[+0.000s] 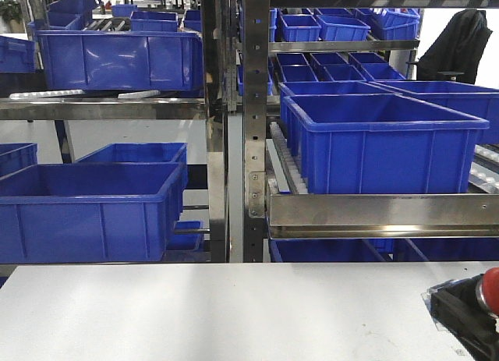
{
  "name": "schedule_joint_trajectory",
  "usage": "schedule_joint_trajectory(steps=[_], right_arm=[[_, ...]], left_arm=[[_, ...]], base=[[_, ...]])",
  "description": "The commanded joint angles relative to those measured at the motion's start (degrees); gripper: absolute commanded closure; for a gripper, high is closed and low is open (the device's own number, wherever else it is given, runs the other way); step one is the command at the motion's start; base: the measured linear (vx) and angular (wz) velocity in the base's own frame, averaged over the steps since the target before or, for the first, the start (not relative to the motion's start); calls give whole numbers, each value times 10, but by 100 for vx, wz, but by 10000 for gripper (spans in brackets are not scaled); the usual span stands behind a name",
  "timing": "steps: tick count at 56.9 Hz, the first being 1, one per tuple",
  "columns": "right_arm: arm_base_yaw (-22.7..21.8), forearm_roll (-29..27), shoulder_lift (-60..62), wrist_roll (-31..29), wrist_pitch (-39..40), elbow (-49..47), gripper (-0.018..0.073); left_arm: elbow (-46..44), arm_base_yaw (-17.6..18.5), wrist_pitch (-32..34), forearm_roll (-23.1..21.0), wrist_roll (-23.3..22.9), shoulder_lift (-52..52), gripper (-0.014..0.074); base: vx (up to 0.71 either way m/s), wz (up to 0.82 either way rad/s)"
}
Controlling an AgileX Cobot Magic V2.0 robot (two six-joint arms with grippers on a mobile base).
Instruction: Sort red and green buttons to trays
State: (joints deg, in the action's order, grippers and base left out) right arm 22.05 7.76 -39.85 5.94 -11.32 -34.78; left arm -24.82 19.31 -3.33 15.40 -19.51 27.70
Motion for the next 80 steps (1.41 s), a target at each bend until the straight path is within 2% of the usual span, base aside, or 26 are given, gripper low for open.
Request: schedule_joint_trajectory(steps=[1, 80], right_arm=[[-1, 6, 1, -4, 48, -20, 568], [-1, 6, 1, -4, 44, -20, 568]], left_arm=[[-17, 5, 56, -4, -5, 0, 596], [-17, 5, 56, -4, -4, 0, 596]], base=[[0, 0], [-1, 0]])
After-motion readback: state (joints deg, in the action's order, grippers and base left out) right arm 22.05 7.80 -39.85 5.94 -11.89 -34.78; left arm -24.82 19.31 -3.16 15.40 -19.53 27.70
